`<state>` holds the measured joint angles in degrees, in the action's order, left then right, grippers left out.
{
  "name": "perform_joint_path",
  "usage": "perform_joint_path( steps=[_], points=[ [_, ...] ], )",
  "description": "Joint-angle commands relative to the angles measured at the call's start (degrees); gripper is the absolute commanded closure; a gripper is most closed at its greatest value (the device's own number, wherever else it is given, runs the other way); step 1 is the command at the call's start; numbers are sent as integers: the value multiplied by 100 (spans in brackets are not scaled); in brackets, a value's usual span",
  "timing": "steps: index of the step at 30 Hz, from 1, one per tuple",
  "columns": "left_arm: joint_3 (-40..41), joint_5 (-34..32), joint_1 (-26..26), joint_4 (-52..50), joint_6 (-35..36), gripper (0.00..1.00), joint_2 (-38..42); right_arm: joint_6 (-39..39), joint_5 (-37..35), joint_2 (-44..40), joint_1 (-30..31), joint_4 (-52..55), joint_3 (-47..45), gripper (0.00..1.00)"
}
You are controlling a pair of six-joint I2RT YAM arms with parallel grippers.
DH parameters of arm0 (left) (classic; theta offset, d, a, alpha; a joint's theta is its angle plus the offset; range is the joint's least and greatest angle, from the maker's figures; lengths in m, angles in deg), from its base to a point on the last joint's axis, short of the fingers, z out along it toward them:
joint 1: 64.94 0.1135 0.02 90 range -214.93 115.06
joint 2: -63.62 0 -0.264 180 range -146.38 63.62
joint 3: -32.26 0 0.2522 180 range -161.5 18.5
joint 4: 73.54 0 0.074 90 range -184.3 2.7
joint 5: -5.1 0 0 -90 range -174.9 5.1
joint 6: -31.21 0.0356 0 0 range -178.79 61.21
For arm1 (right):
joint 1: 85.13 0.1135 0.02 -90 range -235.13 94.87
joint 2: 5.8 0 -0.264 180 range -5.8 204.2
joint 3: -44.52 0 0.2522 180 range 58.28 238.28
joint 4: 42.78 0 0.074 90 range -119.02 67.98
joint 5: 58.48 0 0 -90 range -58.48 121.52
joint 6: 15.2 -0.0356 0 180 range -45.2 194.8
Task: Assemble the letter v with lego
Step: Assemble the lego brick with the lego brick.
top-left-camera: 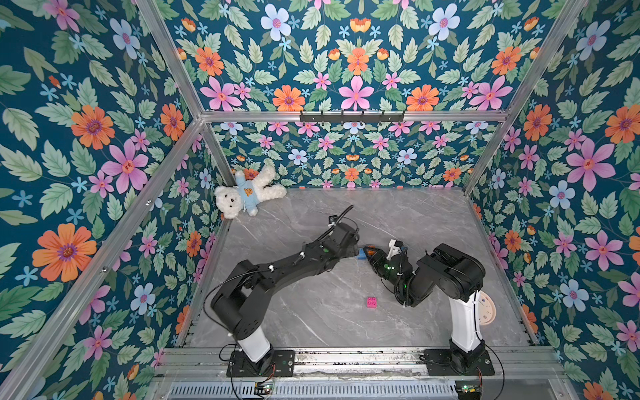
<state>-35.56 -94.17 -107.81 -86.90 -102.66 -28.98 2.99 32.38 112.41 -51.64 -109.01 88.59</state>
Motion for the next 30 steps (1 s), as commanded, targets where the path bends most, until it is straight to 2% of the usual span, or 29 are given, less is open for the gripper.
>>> perform_joint_path(
  steps=[1,3,7,11,21,30],
  points=[
    [1432,1274,340,3183,-1029,20,327,-8,-104,70,-6,619,-16,84],
    [1937,1493,423,4323,-1419,18,250,-9,-106,67,-7,605,-20,84],
    [2383,1760,438,5990,-1922,10,-182,-1,-113,40,-3,604,-55,85],
    [2648,1698,490,6934,-2275,7,-568,15,-131,-6,0,609,-85,85],
    [2393,1941,501,6986,-2570,17,-1256,11,-120,27,2,594,-76,85],
    [2228,2026,499,6815,-2677,24,-1545,7,-113,67,-5,563,-60,85]
  ],
)
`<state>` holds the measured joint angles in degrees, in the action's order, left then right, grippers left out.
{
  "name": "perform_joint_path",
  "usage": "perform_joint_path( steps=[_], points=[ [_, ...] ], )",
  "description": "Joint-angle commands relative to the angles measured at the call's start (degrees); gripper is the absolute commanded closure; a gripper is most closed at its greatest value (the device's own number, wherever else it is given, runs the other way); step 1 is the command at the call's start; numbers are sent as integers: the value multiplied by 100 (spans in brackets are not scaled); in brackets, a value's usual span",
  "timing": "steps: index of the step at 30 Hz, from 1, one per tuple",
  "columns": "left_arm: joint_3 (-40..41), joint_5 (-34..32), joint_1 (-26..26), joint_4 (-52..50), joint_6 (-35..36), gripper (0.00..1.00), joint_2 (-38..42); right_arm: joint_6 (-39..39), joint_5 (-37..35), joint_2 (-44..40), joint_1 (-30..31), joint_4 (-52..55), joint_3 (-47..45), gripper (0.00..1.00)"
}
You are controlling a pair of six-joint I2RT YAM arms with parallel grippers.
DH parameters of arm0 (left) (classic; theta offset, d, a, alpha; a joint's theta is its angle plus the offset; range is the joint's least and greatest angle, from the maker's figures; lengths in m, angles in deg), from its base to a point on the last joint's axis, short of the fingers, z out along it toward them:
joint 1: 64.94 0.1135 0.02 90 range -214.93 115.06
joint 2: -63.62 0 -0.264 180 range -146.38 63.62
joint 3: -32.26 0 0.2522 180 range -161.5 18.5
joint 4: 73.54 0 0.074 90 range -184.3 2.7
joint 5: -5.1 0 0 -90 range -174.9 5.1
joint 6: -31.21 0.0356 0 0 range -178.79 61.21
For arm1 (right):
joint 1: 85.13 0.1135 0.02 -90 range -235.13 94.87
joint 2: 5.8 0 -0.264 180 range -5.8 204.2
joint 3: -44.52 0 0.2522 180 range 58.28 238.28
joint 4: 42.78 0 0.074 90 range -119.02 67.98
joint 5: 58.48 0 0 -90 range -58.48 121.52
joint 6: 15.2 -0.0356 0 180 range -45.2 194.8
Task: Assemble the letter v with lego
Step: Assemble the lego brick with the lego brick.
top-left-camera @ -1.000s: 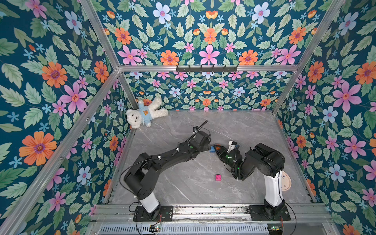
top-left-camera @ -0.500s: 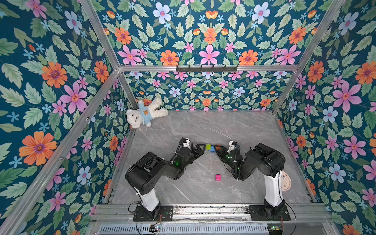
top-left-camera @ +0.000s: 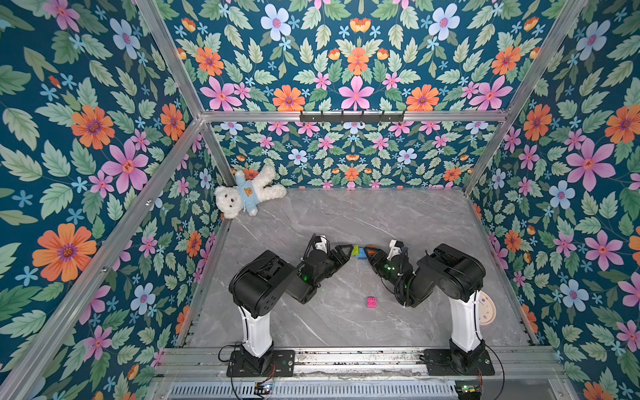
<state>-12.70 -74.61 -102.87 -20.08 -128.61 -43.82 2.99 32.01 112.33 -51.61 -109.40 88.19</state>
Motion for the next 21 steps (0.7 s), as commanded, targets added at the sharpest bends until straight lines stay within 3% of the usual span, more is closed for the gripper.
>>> perform_joint_path(
  steps=[1,7,21],
  points=[
    [-71,98,5,170,-88,25,-104,5,-73,80,0,586,-20,84],
    [-112,140,1,157,-88,32,-204,-4,-67,113,0,580,-7,84],
    [-386,250,-56,-388,168,36,-287,15,-58,78,-5,594,-19,85]
  ],
)
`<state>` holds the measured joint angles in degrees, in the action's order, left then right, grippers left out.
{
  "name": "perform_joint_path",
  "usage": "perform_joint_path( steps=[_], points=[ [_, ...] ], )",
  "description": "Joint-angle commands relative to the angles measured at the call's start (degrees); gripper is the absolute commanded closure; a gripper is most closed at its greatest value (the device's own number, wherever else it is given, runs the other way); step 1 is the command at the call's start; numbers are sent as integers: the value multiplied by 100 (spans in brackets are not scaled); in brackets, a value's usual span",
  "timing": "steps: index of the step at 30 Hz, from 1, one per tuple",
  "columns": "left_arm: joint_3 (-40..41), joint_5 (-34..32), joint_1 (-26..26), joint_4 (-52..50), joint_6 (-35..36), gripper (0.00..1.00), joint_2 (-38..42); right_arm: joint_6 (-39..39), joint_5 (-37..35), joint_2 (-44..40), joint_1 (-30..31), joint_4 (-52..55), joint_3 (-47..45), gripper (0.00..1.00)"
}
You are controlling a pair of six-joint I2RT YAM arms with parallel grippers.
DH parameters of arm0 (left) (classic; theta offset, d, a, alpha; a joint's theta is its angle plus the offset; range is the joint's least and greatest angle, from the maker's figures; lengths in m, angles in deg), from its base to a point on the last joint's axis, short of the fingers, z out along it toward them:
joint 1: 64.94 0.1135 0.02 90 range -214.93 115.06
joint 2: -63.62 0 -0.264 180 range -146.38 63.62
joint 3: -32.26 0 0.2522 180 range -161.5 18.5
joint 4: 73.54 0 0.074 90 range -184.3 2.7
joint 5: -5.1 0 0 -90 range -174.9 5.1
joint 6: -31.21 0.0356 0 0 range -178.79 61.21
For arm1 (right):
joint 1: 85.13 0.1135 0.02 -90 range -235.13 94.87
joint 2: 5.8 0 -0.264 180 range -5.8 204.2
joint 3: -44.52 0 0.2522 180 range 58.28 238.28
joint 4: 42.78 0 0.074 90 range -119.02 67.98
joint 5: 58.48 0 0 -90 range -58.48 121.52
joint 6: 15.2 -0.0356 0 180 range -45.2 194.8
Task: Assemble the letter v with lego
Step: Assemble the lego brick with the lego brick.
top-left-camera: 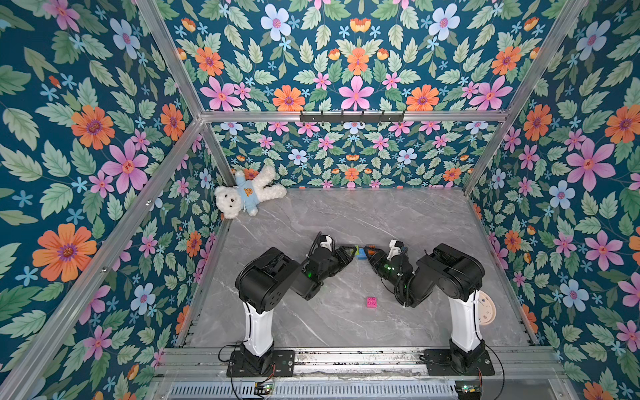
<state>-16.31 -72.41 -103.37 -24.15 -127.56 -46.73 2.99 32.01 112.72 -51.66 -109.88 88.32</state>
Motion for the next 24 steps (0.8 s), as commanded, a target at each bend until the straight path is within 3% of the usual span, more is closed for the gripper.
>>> perform_joint_path(
  steps=[1,24],
  points=[
    [-48,47,-15,-38,88,37,13,14,-58,34,-3,638,-27,85],
    [-375,-1,-94,-900,391,43,47,9,-55,77,2,624,-7,85]
  ],
)
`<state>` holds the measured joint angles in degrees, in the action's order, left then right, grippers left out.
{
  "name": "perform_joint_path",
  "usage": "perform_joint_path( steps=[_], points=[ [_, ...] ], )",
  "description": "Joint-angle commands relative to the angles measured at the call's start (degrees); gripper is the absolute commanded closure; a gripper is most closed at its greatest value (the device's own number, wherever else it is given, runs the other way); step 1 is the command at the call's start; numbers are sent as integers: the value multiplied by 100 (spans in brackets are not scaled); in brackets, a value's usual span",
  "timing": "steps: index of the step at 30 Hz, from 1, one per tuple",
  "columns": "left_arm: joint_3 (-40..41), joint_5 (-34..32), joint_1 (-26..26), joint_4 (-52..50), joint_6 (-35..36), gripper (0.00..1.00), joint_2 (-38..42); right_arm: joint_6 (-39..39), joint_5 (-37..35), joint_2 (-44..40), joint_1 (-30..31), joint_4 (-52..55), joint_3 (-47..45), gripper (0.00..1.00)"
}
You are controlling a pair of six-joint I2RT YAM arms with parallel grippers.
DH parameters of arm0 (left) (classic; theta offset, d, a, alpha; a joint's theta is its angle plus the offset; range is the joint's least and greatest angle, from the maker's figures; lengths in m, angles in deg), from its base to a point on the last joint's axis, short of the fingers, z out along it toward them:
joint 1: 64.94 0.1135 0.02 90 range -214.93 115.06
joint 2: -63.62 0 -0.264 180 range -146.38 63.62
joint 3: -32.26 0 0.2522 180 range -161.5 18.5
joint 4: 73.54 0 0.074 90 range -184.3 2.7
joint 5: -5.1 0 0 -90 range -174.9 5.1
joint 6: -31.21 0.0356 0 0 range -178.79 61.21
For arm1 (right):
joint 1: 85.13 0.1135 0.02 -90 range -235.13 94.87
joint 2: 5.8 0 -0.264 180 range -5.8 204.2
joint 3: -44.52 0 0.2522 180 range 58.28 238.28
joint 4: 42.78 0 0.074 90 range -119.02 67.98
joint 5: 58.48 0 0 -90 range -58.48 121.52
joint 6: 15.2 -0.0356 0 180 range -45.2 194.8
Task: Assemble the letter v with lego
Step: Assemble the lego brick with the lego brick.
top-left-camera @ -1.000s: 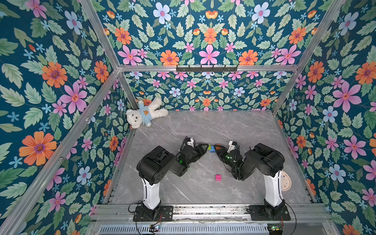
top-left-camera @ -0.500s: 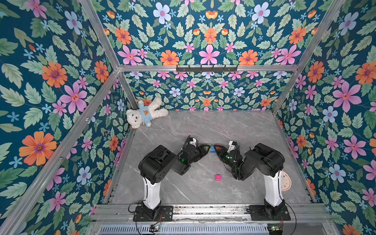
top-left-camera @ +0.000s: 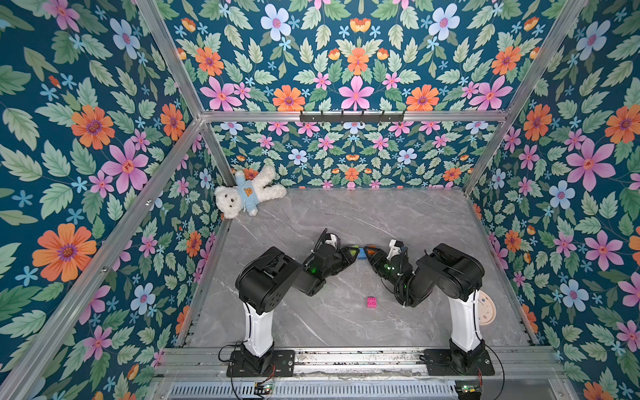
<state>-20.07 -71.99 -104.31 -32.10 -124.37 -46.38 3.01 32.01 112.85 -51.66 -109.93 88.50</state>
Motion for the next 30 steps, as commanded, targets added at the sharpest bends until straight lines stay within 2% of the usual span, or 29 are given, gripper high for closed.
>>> perform_joint_path(
  steps=[1,6,9,13,21,30],
  points=[
    [18,-26,-8,-45,62,43,38,3,-51,64,0,628,-25,85],
    [103,211,-1,541,40,34,74,-1,-54,86,4,633,-15,85],
    [258,362,33,1290,-200,28,-66,-3,-49,89,1,606,-25,85],
    [437,416,132,2159,-554,26,-343,-8,-49,99,4,606,-25,85],
    [503,264,203,2180,-621,23,-345,-25,-40,154,3,583,0,85],
    [398,128,229,1902,-780,33,-548,-15,-49,173,2,575,-3,85]
  ],
)
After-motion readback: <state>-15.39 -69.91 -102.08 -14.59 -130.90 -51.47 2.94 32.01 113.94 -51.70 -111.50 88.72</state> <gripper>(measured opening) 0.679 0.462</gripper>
